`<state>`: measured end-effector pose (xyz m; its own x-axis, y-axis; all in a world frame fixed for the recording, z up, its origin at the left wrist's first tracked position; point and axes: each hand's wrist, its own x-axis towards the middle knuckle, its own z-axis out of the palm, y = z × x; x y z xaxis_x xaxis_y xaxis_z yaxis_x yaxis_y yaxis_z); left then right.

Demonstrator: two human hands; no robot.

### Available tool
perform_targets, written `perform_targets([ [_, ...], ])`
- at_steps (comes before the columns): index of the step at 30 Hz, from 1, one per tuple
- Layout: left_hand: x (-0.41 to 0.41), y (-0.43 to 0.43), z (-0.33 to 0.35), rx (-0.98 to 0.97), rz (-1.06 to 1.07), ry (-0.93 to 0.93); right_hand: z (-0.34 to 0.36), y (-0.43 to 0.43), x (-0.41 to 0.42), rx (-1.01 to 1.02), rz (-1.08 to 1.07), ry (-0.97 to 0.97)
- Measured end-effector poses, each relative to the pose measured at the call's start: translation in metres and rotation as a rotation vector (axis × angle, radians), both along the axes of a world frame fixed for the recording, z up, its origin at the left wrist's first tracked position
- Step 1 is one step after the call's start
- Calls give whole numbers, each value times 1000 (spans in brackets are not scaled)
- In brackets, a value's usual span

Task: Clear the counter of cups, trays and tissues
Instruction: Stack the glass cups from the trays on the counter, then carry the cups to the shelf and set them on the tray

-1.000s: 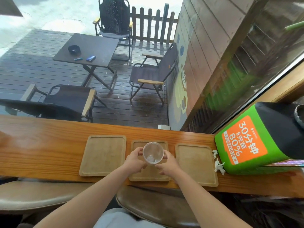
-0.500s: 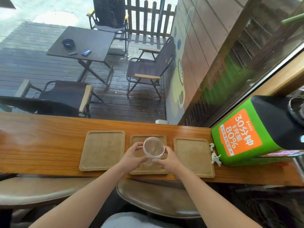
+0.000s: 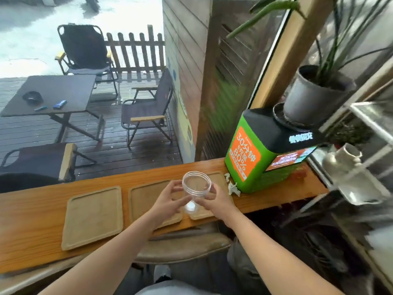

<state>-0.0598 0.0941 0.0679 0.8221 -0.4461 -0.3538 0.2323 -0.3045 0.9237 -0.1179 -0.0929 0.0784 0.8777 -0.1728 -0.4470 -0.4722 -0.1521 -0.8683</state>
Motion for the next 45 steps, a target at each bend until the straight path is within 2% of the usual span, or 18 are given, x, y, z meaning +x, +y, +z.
perform_targets([
  [5, -35, -77, 13, 1, -161, -94, 15, -54, -64, 64, -228, -95],
  [8, -62, -120, 14, 20, -251, -165, 19, -84, -106, 29, -358, -116],
  [16, -137, -229, 12, -8, -507, -198, 18, -153, -220, 8, -687, -124],
  [23, -176, -305, 20, -9, -737, -217, 20, -195, -277, 35, -942, -135],
  [30, -183, -374, 25, -32, -936, -212, 23, -236, -294, 8, -1134, -133],
  [36, -161, -434, 44, -57, -1011, -276, 47, -279, -271, -26, -1230, -166],
  [45, -134, -512, 54, -79, -1092, -272, 58, -342, -250, -35, -1317, -195],
])
